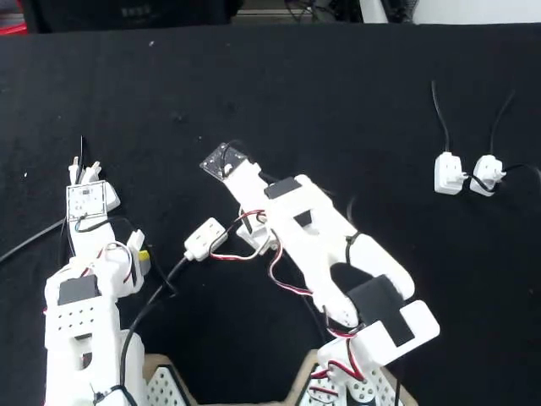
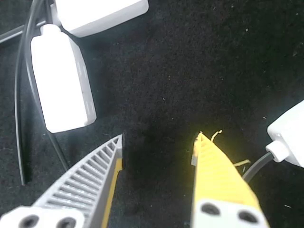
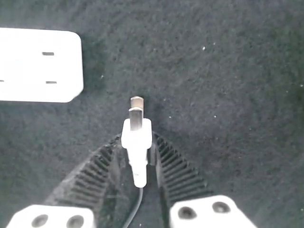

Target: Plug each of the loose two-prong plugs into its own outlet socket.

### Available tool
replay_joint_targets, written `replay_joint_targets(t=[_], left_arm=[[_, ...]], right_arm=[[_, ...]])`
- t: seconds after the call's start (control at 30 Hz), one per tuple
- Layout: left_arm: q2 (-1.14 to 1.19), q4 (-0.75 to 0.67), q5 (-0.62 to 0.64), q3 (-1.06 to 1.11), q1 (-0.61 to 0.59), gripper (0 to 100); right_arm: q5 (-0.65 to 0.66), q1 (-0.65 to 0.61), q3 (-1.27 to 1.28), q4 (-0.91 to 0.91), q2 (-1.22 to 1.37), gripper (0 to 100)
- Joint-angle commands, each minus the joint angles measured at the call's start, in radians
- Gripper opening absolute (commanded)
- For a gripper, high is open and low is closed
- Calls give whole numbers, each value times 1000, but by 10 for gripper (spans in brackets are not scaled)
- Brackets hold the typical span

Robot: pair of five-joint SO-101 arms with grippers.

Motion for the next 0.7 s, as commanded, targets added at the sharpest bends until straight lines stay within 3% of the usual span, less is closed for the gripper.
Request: replay_joint_targets(t=[0.0,0.13,0.3,0.57,0.67], left_arm=[[-12,2,-3,-51,-7,238],[-12,2,-3,-51,1,238],[-12,8,-2,-91,5,238],[-12,3,9,-277,7,238],[-12,2,106,-331,25,238]], right_arm=[[-2,-5,4,-31,-10,17],[-2,37,-16,54,-74,10],[-9,17,62,112,-355,10],[-14,-84,367,-307,-605,10],[-94,-127,443,-499,-588,10]])
